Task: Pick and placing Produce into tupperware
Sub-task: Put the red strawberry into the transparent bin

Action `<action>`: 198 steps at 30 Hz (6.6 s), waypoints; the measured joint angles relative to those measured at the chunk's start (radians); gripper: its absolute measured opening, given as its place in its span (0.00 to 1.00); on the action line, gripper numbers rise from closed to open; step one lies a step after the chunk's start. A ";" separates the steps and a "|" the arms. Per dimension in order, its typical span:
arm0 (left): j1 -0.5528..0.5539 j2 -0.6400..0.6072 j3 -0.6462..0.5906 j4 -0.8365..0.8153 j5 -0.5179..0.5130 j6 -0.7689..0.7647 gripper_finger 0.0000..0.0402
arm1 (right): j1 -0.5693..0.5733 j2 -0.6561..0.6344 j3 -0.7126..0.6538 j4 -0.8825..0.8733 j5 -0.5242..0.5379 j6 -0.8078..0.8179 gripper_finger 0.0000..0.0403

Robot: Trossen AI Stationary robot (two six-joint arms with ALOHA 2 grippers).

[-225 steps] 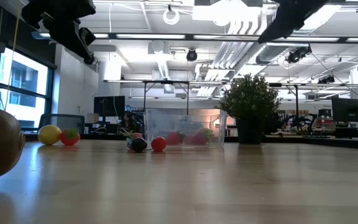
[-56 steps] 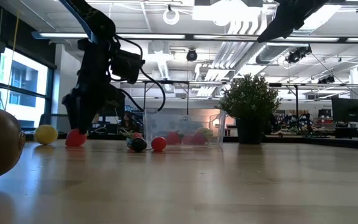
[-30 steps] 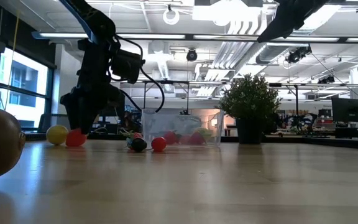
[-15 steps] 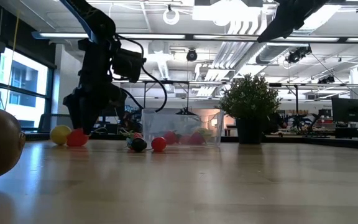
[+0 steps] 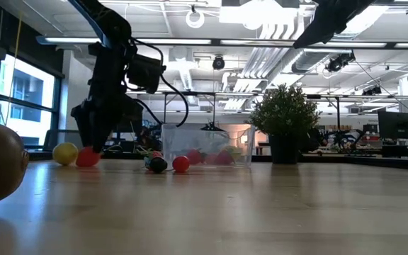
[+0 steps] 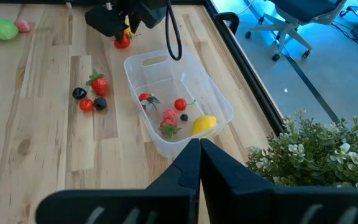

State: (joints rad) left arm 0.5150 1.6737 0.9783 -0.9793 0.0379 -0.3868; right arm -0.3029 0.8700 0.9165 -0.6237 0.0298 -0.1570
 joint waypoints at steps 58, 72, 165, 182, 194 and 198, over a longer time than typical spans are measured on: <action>-0.097 -0.236 -0.224 0.218 -0.084 0.076 0.58 | 0.000 0.000 0.000 0.000 0.000 0.000 0.00; -0.097 -0.236 -0.250 0.281 -0.084 0.080 0.58 | 0.000 0.000 0.000 0.000 0.000 0.000 0.00; -0.096 -0.356 0.306 0.443 -0.072 0.473 0.43 | 0.000 0.000 0.000 0.000 0.000 0.000 0.00; -0.043 0.149 0.594 0.148 -0.034 0.626 0.43 | 0.000 0.000 0.000 0.000 0.000 0.000 0.00; -0.044 0.324 0.594 0.131 -0.029 0.626 0.45 | 0.000 0.000 0.000 0.000 0.000 0.000 0.00; -0.044 0.360 0.594 0.127 -0.028 0.626 0.44 | 0.000 0.000 0.000 0.000 0.000 0.000 0.00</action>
State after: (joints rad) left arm 0.4706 2.0341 1.5719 -0.8525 0.0099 0.2388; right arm -0.3027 0.8703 0.9165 -0.6239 0.0299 -0.1572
